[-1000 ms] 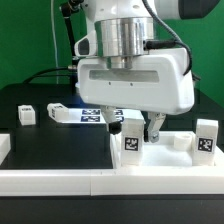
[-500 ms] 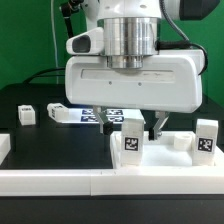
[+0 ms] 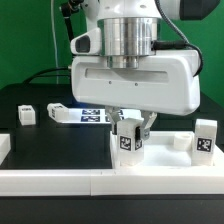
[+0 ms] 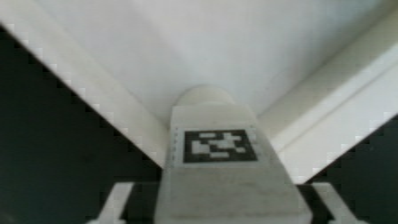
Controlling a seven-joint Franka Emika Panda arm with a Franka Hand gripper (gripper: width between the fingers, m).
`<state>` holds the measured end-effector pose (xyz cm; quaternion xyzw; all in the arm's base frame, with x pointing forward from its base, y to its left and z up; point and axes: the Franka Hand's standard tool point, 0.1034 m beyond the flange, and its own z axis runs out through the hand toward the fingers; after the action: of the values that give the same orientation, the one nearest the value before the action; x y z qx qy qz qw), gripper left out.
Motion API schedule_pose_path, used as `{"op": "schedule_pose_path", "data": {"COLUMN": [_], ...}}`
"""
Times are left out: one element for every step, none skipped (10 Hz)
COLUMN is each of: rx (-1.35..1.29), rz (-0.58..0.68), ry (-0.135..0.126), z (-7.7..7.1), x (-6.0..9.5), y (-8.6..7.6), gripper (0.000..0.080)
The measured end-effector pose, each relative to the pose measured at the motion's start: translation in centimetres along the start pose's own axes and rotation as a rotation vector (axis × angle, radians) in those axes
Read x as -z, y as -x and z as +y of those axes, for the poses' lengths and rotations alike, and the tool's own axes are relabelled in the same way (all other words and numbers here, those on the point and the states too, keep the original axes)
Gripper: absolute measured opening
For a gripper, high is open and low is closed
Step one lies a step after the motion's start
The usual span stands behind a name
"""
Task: Assemble square table
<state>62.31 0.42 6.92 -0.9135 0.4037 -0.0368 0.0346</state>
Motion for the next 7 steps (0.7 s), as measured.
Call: {"op": "schedule_pose_path", "data": {"rx": [-0.065,-0.183,-0.304,-0.428,-0.578,-0.749,-0.879], "rz": [0.000,0.000,-0.002,-0.008,-0.015,-0.025,-0.038], "ry": [0.000,-0.001,-0.004,-0.009,-0.014,-0.021,-0.039], "z": [-0.02,-0.02,0.04,0.00,-0.11,-0.41,-0.62], "x": [0.00,0.01,-0.01,-0.03,-0.07,-0.06,-0.09], "y": [0.02,0.02,-0.03,0.02,0.14,0.38,0.45], "gripper": [0.0287,0.0287,0.0287,0.0287,0.0287,0.0287,0.0287]}}
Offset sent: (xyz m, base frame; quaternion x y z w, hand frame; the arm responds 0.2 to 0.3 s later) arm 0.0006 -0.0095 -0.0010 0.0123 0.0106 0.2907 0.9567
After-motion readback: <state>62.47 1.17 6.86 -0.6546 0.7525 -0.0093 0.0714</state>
